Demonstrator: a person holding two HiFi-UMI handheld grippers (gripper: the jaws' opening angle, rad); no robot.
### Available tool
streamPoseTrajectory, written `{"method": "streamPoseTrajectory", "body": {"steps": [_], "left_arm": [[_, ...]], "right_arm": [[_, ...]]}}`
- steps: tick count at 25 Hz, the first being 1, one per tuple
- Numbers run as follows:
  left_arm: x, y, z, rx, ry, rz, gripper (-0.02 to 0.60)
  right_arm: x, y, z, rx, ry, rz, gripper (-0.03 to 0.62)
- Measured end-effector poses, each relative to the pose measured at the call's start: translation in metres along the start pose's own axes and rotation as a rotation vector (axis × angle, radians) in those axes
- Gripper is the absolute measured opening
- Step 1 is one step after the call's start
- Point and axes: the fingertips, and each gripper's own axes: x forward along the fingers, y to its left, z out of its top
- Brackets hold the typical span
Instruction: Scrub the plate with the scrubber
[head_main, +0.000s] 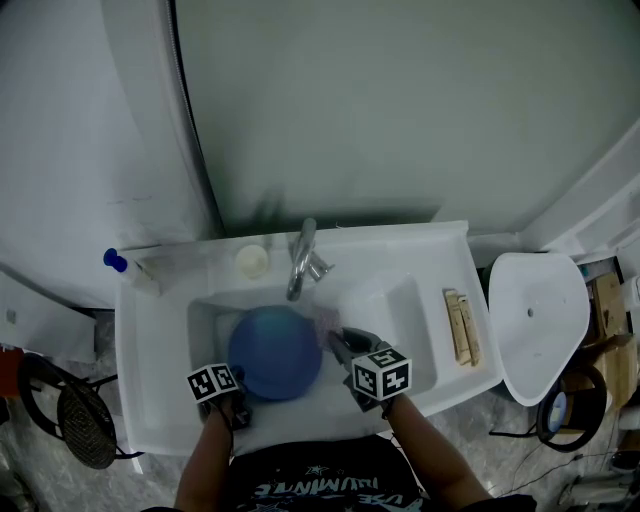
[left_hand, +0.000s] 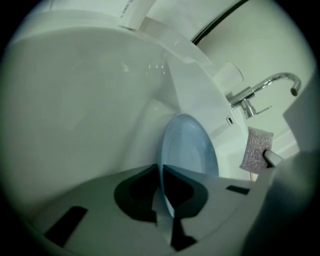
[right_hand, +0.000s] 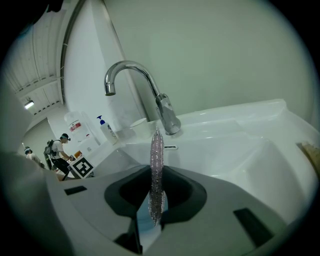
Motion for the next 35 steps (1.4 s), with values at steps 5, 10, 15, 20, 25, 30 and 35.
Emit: {"method": "streamPoseTrajectory", "body": {"steps": [5,10,15,20,25,30,35], "left_arm": [[-0.006,-0.006,0.003,0.009,-0.029,-0.029,0.029],[-0.012,-0.015,0.000,0.019,-0.015,-0.071,0.030],[-0.021,-0.028,0.004,0.036,-0.020,-0.100,0.031],[-0.034,-0.050,0.015,0.044,-0.055,-0.152,0.029],[-0.052,-0.075,0.023,0.064,-0.100,-0.200,0.031],[-0.069,-0.093,0.026,0.071,-0.134,-0.235,0.031],[-0.082,-0.104,0.026,0.087,-0.155,-0.259,0.031]], "right_arm": [[-0.002,0.006,-0.001,-0.013,-0.003,0.009,0.078],[-0.006,0.016,-0.005,-0.041,0.003,0.021,0.078],[-0.007,0.028,-0.007,-0.089,0.015,0.038,0.077],[0.000,0.040,-0.002,-0.264,0.059,0.017,0.078],[0.011,0.054,0.008,-0.470,0.109,-0.020,0.077],[0.027,0.054,0.019,-0.637,0.158,-0.106,0.077],[0.037,0.060,0.030,-0.794,0.186,-0.195,0.077]]}}
